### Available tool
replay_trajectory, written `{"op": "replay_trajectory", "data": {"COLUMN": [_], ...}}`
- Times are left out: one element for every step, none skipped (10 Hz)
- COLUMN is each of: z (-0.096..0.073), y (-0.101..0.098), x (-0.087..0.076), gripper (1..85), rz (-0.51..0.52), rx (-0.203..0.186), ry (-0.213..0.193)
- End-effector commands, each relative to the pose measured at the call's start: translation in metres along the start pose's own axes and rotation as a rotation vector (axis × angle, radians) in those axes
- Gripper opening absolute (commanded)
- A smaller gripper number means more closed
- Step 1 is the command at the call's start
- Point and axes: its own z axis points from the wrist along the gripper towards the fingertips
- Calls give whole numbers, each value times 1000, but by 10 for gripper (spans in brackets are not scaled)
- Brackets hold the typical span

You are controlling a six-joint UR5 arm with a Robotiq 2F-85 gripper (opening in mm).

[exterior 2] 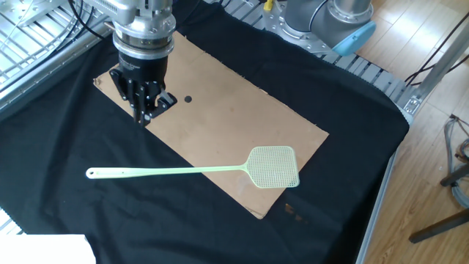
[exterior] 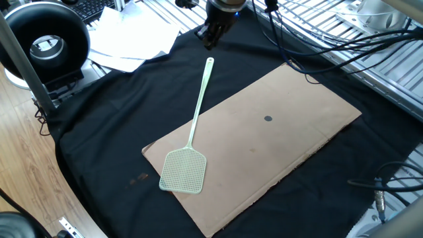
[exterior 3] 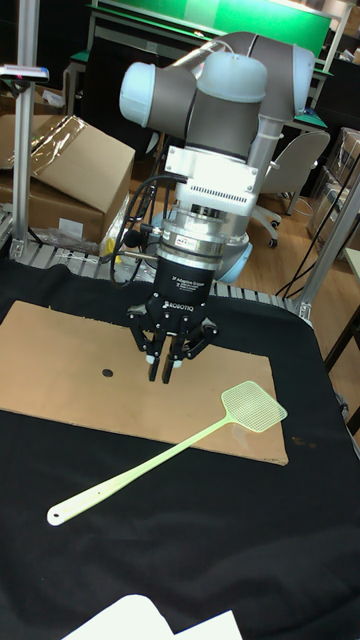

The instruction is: Swat with a flyswatter

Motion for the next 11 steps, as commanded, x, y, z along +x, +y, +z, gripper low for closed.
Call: {"op": "replay_trajectory", "data": {"z": [2,8,10,7,6,6,7,7,8,10,10], "y": [-8,-9,-14,-4,-3,-9,-17,-16,-18,-25,-24], "x": [14,21,27,32,34,40,44,53,59,59,61], "gripper": [217,217,217,217,217,203,180,163,160,157,157], "rz": [-53,-49,-39,-32,-34,-42,-54,-53,-63,-90,-89], "rx": [1,-18,-6,-47,-47,-20,9,5,8,36,31], "ry": [26,19,31,43,58,88,104,136,155,157,164]}}
